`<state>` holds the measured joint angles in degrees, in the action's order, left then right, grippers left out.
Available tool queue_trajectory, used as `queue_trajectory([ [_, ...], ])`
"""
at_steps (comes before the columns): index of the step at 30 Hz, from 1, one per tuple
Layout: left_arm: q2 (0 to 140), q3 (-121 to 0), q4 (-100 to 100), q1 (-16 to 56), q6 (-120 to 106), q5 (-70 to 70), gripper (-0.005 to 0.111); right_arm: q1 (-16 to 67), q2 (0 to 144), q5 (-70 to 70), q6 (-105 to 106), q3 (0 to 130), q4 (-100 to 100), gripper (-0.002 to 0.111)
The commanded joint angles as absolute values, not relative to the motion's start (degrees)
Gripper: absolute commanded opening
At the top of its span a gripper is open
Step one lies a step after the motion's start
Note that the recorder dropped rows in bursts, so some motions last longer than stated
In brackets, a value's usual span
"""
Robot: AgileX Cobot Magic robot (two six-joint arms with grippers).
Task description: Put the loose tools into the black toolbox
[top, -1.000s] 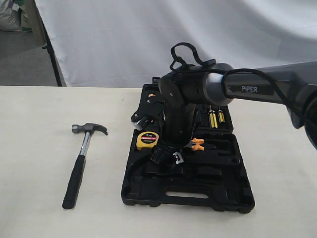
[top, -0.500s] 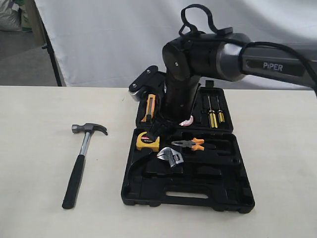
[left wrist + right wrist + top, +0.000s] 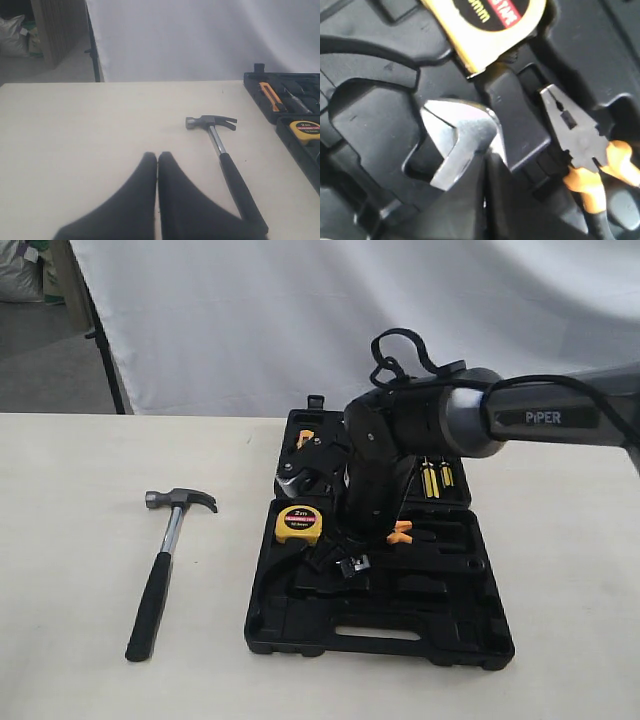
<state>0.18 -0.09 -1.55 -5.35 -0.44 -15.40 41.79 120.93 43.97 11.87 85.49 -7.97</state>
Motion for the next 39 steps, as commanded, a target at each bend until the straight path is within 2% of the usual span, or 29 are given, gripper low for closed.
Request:
queue_trajectory([
  [1,0.00,0.00,-1.73,-5.45,0.00,-15.48,0.001,41.87,122.88,41.16,11.60,85.38,-3.76,0.000],
  [12,0.00,0.00,-1.73,-5.45,0.00,-15.48,0.001,42.24,119.58,44.63,10.44,90.49,-3.90,0.000],
  [29,0.00,0.00,-1.73,-5.45,0.00,-15.48,0.001,42.13,124.14,46.39,9.81,85.87,-5.47,0.000],
  [39,0.00,0.00,-1.73,-5.45,0.00,-15.48,0.001,40.61,112.23,48.91,8.32,88.50,-8.68,0.000],
])
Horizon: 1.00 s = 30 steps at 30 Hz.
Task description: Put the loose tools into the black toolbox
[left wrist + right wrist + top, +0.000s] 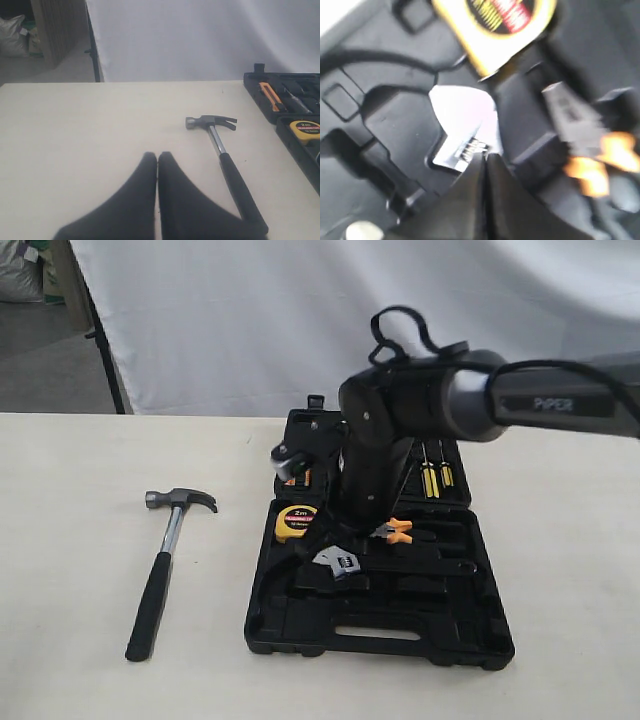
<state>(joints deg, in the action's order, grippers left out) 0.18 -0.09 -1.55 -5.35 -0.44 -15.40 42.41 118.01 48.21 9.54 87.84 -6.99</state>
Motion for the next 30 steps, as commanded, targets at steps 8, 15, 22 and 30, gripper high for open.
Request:
queue_trajectory([
  [8,0.00,0.00,-1.73,-5.45,0.00,-15.48,0.001,35.09,111.08,52.19,8.46,85.70,-4.48,0.000],
  [15,0.00,0.00,-1.73,-5.45,0.00,-15.48,0.001,34.71,114.99,49.83,9.63,79.40,-4.83,0.000],
  [22,0.00,0.00,-1.73,-5.45,0.00,-15.48,0.001,34.71,119.50,47.95,9.63,78.94,-5.64,0.000],
  [30,0.00,0.00,-1.73,-5.45,0.00,-15.48,0.001,34.71,117.55,48.46,8.58,80.98,-7.40,0.000],
])
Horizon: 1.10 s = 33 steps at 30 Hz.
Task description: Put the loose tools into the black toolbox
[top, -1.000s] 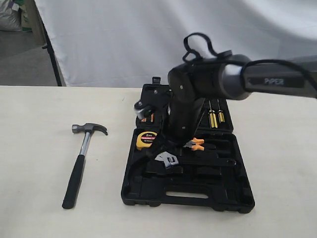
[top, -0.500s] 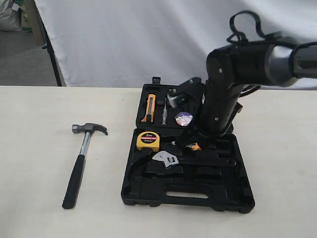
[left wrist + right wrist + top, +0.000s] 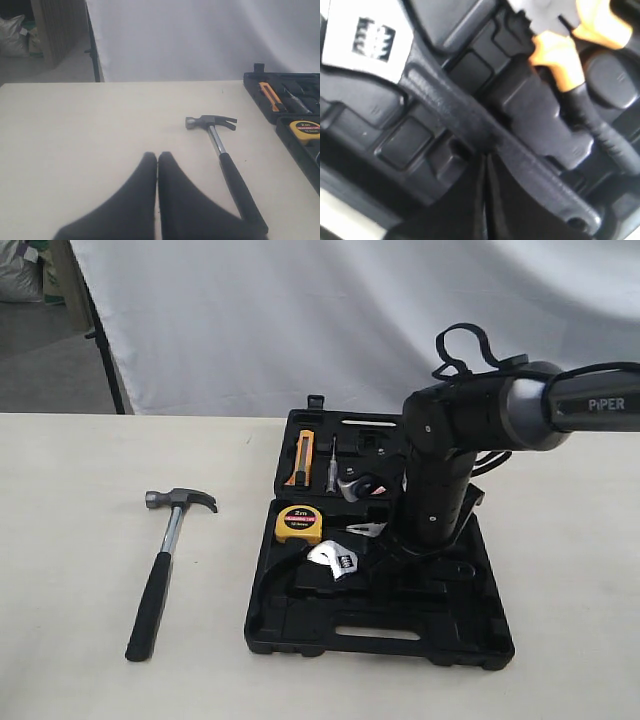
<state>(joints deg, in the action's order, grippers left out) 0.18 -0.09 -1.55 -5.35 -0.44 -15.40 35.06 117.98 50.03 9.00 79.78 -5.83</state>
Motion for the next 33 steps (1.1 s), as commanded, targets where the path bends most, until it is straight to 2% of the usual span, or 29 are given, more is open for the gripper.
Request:
queue_trajectory([
  [1,0.00,0.00,-1.73,-5.45,0.00,-15.48,0.001,34.71,117.13,48.46,8.34,81.39,-7.40,0.000],
  [21,0.00,0.00,-1.73,-5.45,0.00,-15.48,0.001,34.71,125.34,49.83,8.22,82.52,-6.13,0.000],
  [28,0.00,0.00,-1.73,-5.45,0.00,-15.48,0.001,34.71,116.75,44.64,8.22,82.52,-2.25,0.000],
  [33,0.00,0.00,-1.73,-5.45,0.00,-15.48,0.001,36.16,111.24,38.17,8.41,82.52,12.76,0.000],
])
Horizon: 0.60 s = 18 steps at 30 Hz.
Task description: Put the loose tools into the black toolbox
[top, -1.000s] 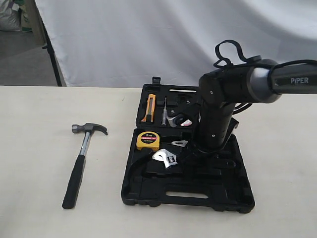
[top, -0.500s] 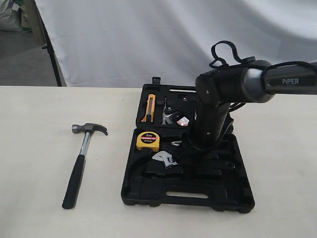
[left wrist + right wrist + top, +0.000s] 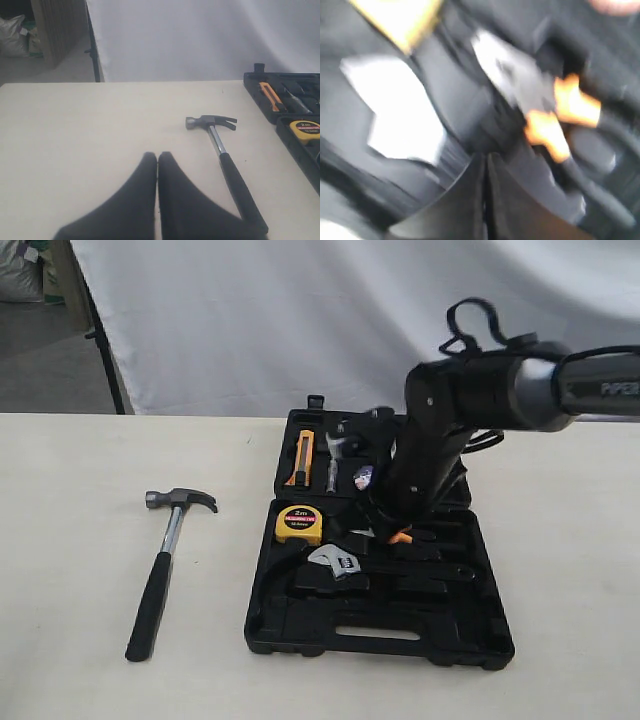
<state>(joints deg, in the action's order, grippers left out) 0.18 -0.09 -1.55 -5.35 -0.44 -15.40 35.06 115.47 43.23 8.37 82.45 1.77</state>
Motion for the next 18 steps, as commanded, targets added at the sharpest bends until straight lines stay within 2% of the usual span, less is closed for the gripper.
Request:
queue_trajectory([
  [1,0.00,0.00,-1.73,-5.45,0.00,-15.48,0.001,37.17,111.06,37.30,8.41,82.52,13.96,0.000],
  [3,0.00,0.00,-1.73,-5.45,0.00,-15.48,0.001,40.28,111.51,35.31,8.41,82.52,12.87,0.002],
  [5,0.00,0.00,-1.73,-5.45,0.00,-15.48,0.001,43.44,112.86,32.34,7.70,82.52,12.09,0.009],
  [8,0.00,0.00,-1.73,-5.45,0.00,-15.48,0.001,48.15,116.48,26.96,5.10,83.58,12.09,0.036],
  [12,0.00,0.00,-1.73,-5.45,0.00,-15.48,0.001,52.28,123.74,30.81,4.71,93.00,12.09,0.075],
  [14,0.00,0.00,-1.73,-5.45,0.00,-15.48,0.001,53.57,127.18,34.51,4.71,98.79,12.09,0.084],
  [18,0.00,0.00,-1.73,-5.45,0.00,-15.48,0.001,55.13,133.93,39.95,4.71,109.99,12.09,0.084],
])
